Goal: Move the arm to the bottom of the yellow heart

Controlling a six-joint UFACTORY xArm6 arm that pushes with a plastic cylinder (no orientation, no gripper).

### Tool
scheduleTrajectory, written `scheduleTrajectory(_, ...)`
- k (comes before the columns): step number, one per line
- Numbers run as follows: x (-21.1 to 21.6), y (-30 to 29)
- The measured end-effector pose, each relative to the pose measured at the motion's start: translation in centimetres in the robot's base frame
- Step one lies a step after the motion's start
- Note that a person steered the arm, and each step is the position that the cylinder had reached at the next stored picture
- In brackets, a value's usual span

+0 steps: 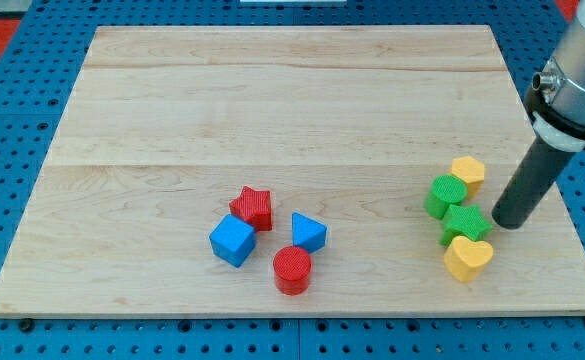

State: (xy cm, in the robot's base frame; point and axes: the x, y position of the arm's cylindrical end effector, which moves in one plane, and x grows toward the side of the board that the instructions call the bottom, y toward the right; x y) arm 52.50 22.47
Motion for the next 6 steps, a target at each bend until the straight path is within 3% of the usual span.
scheduleTrajectory(1, 1.8, 3.1)
scheduleTrajectory(2, 7.1, 4.1)
scheduleTrajectory(4, 8.8, -6.2)
scheduleTrajectory(5, 8.3, -7.1)
scheduleTrajectory(6, 5.9, -13.8)
